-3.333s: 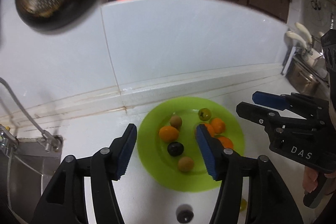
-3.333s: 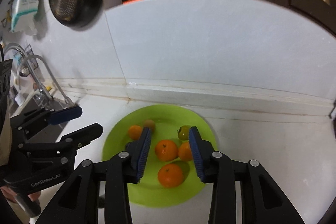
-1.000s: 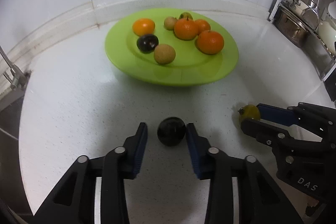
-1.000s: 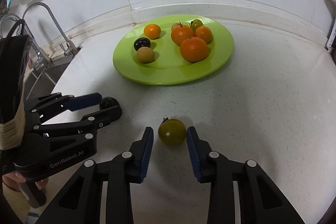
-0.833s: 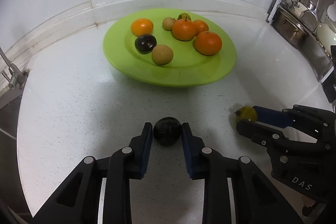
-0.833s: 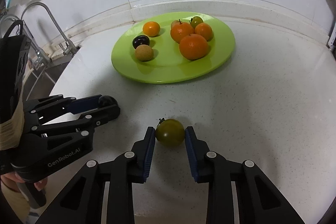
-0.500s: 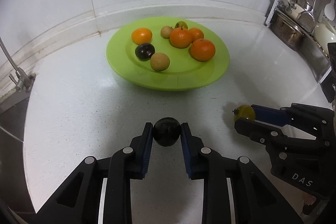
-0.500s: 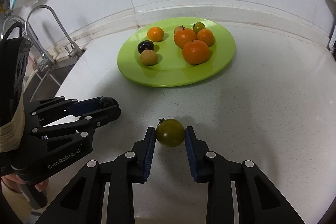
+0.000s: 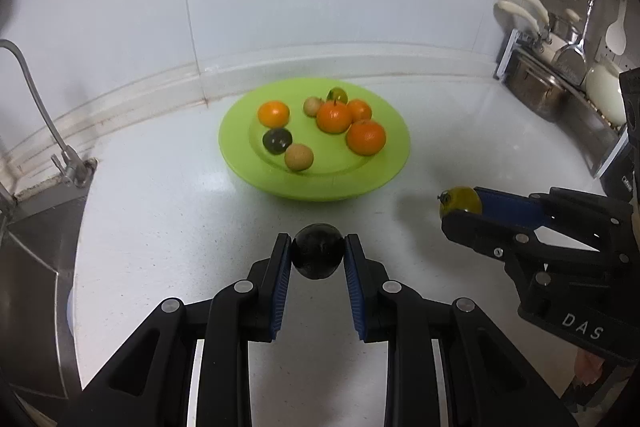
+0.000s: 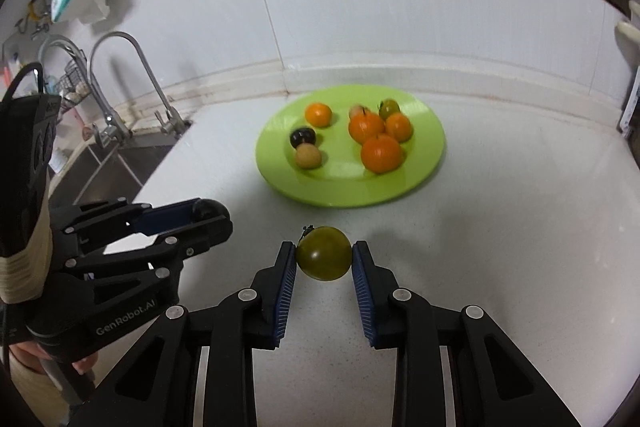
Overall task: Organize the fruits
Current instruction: 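Carry the plum and green tomato over the green plate with both tools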
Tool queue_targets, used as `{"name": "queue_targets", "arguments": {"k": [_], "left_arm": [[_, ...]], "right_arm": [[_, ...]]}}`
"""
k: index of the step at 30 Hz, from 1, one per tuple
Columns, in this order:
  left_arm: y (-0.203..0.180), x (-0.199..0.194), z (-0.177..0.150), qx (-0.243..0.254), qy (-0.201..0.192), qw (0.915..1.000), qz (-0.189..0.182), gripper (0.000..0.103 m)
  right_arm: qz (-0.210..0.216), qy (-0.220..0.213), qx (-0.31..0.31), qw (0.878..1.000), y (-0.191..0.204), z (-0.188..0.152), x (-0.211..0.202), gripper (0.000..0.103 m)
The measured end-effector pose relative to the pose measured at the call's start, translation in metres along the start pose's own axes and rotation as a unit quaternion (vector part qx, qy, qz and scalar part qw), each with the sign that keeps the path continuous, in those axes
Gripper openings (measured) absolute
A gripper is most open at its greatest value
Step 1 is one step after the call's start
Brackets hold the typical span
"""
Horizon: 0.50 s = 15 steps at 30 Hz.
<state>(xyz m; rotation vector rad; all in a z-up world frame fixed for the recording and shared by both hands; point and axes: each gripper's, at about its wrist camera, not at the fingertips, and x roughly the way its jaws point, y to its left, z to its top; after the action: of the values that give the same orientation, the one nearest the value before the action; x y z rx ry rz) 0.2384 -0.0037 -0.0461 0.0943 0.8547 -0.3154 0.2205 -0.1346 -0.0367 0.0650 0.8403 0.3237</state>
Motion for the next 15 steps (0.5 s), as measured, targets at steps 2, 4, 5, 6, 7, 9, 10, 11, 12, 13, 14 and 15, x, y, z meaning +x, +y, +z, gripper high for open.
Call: {"name": "queue_targets", "arguments": {"k": [2, 4, 5, 6, 7, 9, 10, 11, 12, 13, 14, 15], "left_arm": [[-0.003, -0.008, 0.002, 0.001, -0.01, 0.9999, 0.003, 0.027], [-0.005, -0.014, 0.004, 0.002, -0.019, 0.9998, 0.006, 0.027], [-0.006, -0.017, 0.006, 0.003, -0.024, 0.9997, 0.007, 0.027], [-0.007, -0.02, 0.008, 0.003, -0.028, 0.9996, 0.008, 0.027], [-0.007, -0.022, 0.01, 0.004, -0.031, 0.9995, 0.01, 0.027], [-0.008, -0.025, 0.013, 0.006, -0.038, 0.9992, 0.011, 0.027], [-0.009, -0.027, 0.015, 0.008, -0.041, 0.999, 0.012, 0.027], [-0.01, -0.028, 0.017, 0.009, -0.044, 0.9989, 0.013, 0.027], [-0.01, -0.028, 0.019, 0.009, -0.046, 0.9988, 0.015, 0.027], [-0.01, -0.029, 0.022, 0.011, -0.048, 0.9986, 0.017, 0.027], [-0.01, -0.029, 0.024, 0.011, -0.05, 0.9985, 0.018, 0.027], [-0.011, -0.029, 0.027, 0.013, -0.053, 0.9983, 0.02, 0.027]], "right_arm": [[0.002, -0.009, -0.002, 1.0, 0.0, 0.003, -0.006, 0.03], [0.006, -0.017, -0.004, 1.0, 0.0, 0.006, -0.013, 0.03], [0.007, -0.021, -0.006, 1.0, 0.0, 0.008, -0.015, 0.03], [0.007, -0.025, -0.008, 1.0, 0.0, 0.01, -0.018, 0.03], [0.007, -0.028, -0.008, 1.0, 0.0, 0.011, -0.019, 0.03], [0.009, -0.036, -0.009, 0.999, -0.001, 0.015, -0.023, 0.03], [0.011, -0.038, -0.01, 0.999, -0.001, 0.016, -0.024, 0.03], [0.012, -0.041, -0.012, 0.999, -0.001, 0.017, -0.025, 0.03], [0.013, -0.044, -0.013, 0.999, -0.001, 0.019, -0.026, 0.03], [0.014, -0.046, -0.013, 0.999, -0.001, 0.021, -0.027, 0.03], [0.015, -0.049, -0.014, 0.999, -0.001, 0.023, -0.027, 0.03], [0.016, -0.052, -0.014, 0.998, -0.001, 0.025, -0.028, 0.03]]}}
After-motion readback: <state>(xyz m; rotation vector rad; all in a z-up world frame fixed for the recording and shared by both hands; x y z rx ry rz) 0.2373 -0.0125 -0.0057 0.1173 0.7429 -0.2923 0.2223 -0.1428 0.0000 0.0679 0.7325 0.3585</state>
